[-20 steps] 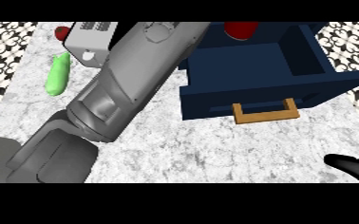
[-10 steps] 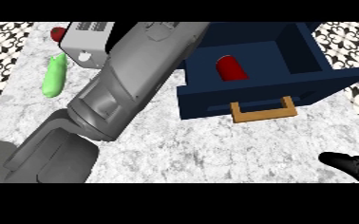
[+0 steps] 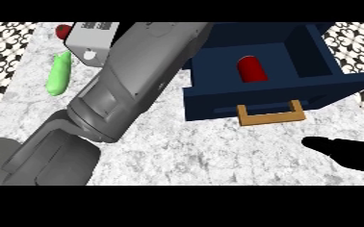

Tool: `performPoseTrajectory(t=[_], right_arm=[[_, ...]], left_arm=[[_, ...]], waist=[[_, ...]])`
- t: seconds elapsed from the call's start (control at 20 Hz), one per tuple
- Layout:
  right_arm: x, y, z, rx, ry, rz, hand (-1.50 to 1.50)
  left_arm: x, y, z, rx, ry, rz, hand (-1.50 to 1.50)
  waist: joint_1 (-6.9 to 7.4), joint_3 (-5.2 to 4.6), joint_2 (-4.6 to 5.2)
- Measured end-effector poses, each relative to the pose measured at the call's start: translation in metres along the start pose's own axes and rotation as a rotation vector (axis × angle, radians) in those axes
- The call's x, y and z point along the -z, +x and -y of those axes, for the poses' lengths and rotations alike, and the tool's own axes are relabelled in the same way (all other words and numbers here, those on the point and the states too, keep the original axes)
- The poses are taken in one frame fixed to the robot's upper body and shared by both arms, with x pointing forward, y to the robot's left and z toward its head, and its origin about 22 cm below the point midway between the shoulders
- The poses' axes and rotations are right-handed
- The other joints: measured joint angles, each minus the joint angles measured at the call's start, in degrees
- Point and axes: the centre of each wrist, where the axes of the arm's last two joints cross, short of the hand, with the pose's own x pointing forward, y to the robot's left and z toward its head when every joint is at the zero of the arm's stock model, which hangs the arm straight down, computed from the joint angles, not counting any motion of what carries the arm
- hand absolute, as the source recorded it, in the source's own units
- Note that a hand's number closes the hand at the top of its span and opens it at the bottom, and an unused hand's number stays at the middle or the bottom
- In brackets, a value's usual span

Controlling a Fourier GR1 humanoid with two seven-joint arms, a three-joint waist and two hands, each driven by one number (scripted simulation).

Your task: Pick up the can, place it into the drawer and close the drawer

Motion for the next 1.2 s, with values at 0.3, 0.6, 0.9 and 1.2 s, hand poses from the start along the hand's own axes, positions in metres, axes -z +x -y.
performPoseTrajectory(t=[0.3,0.6,0.9,1.2], right_arm=[[0.021,-0.012,-0.021,-0.193,0.060,0.029,-1.50],[0.042,-0.036,-0.055,-0.349,0.117,0.032,-1.50],[0.057,-0.064,-0.097,-0.503,0.165,0.026,-1.50],[0.071,-0.100,-0.131,-0.592,0.184,0.026,-1.50]], left_arm=[[0.000,0.006,0.002,-0.031,-0.001,0.009,-1.50],[0.001,0.007,0.002,-0.003,0.009,0.031,-1.50],[0.005,0.006,-0.005,-0.001,-0.010,0.022,-1.50],[0.012,0.009,-0.021,-0.012,0.000,0.016,-1.50]], waist=[[1.50,-0.02,-0.21],[3.14,-0.03,-0.54],[4.70,-0.07,-0.83],[5.71,-0.08,-1.15]])
